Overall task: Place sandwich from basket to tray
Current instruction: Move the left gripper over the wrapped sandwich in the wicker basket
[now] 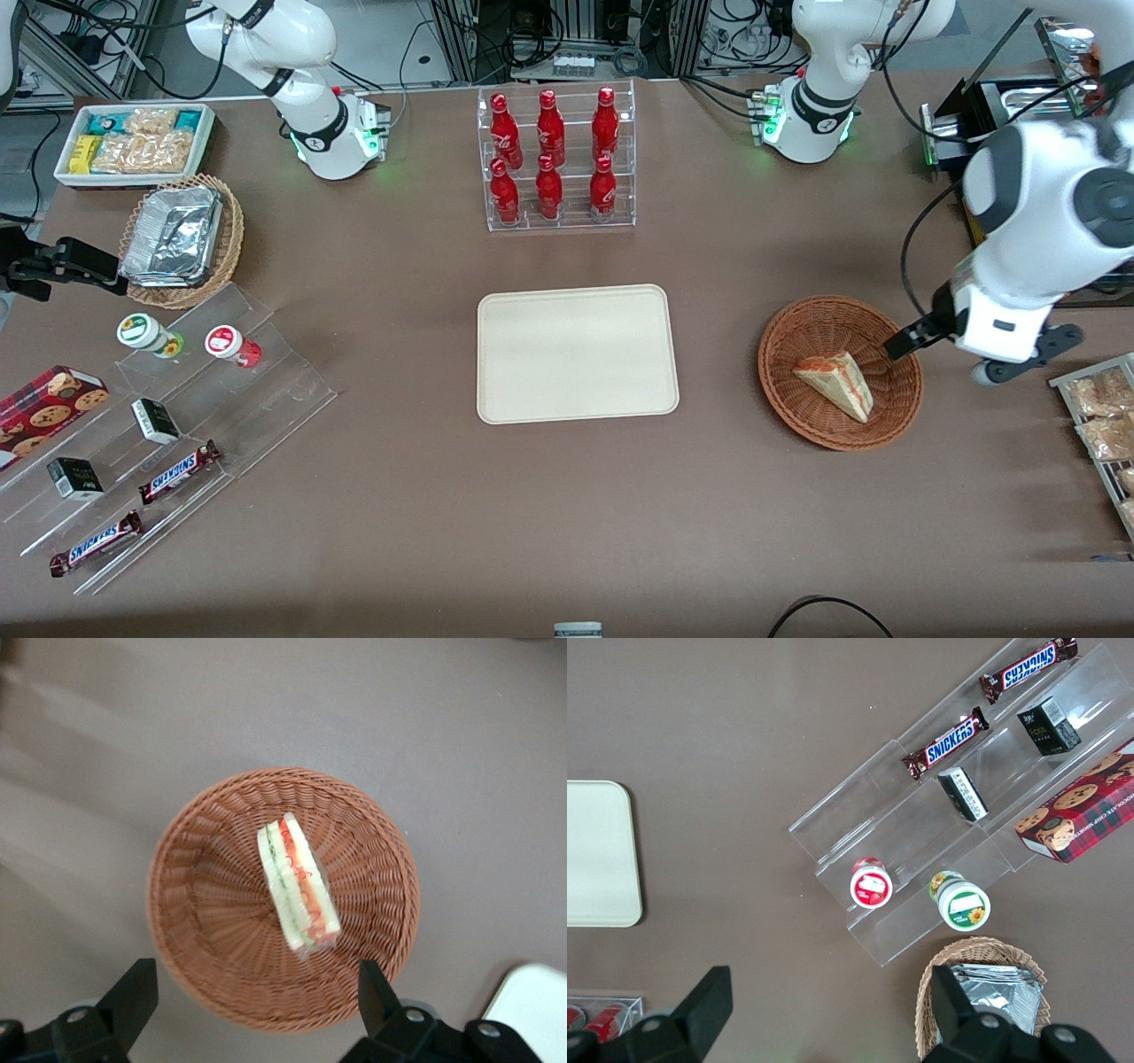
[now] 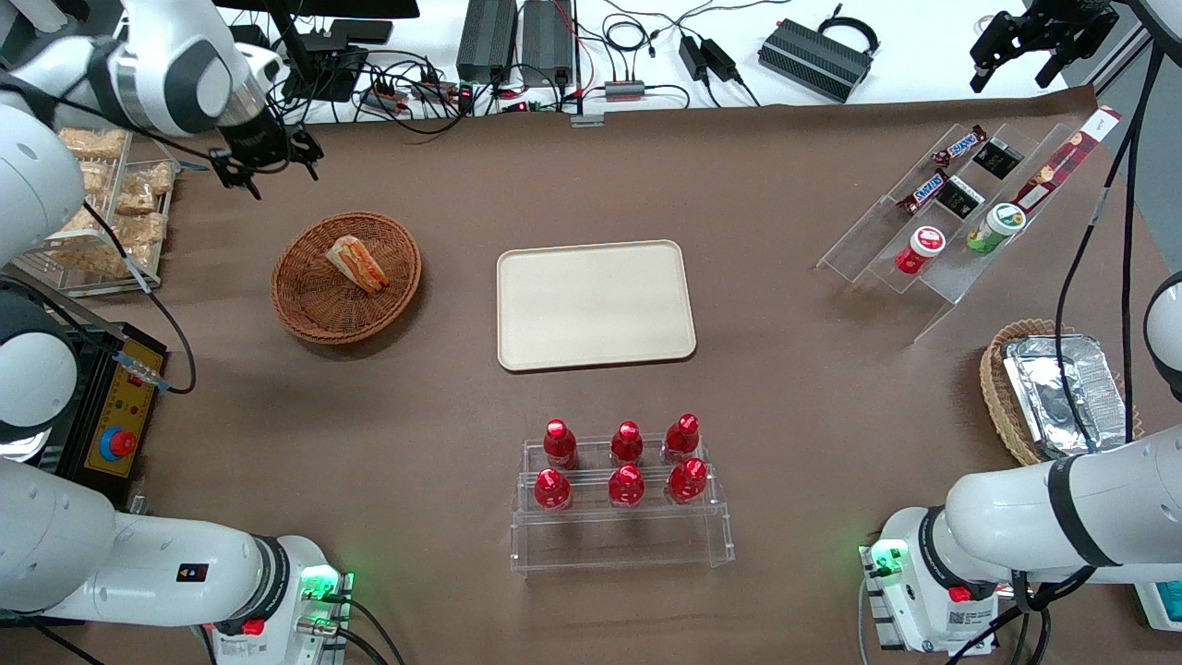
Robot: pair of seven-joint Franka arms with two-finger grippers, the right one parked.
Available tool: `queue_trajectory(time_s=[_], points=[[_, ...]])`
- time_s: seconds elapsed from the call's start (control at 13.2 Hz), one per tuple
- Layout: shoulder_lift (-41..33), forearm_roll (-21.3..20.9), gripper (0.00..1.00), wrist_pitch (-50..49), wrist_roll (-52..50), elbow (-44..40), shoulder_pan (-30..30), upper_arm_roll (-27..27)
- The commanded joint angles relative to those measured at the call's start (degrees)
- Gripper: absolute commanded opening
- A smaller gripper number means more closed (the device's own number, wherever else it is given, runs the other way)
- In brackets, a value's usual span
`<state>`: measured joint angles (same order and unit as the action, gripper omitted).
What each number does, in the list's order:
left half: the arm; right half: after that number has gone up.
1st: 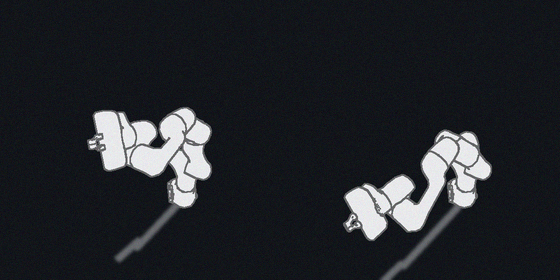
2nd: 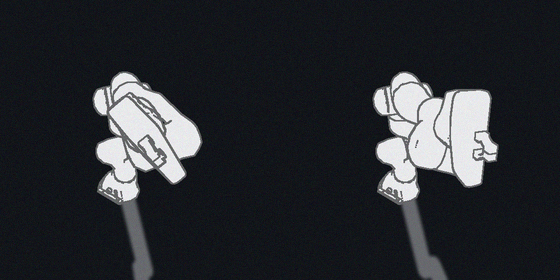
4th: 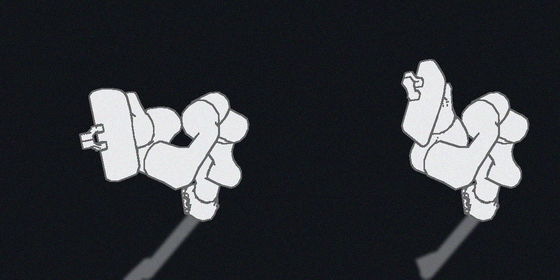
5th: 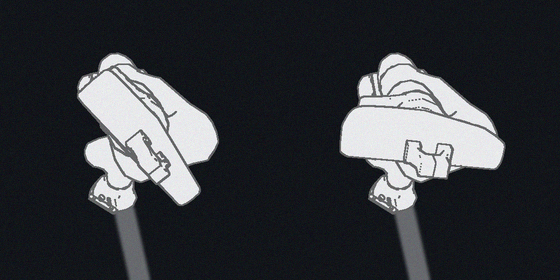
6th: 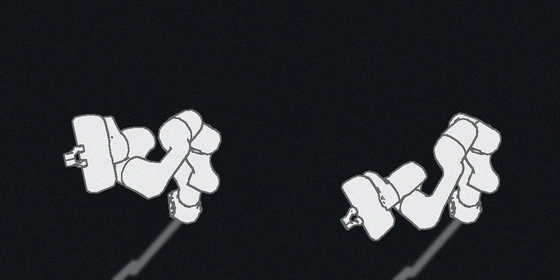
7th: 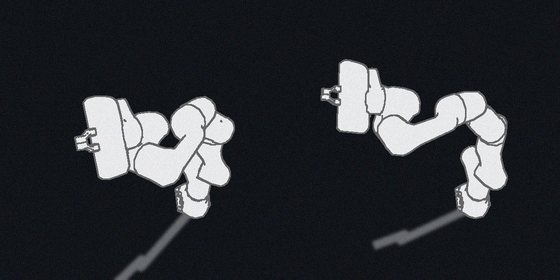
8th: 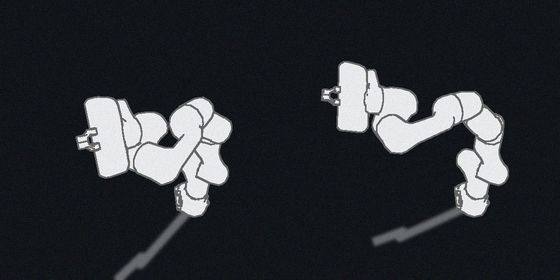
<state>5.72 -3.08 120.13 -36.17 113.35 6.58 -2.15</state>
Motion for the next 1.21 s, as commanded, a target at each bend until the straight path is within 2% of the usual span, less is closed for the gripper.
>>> queue_trajectory(time_s=[0.0,0.23,0.61,1.13], points=[[0.6,0.2,1.00,5.5,-10.5,5.5,2.2,0.0],[3.7,0.4,1.00,6.7,-13.9,6.2,3.5,0.0],[4.7,0.5,1.00,17.4,-15.3,12.1,3.0,0.0],[9.6,1.2,1.00,23.0,-18.3,12.1,2.9,-0.1]])
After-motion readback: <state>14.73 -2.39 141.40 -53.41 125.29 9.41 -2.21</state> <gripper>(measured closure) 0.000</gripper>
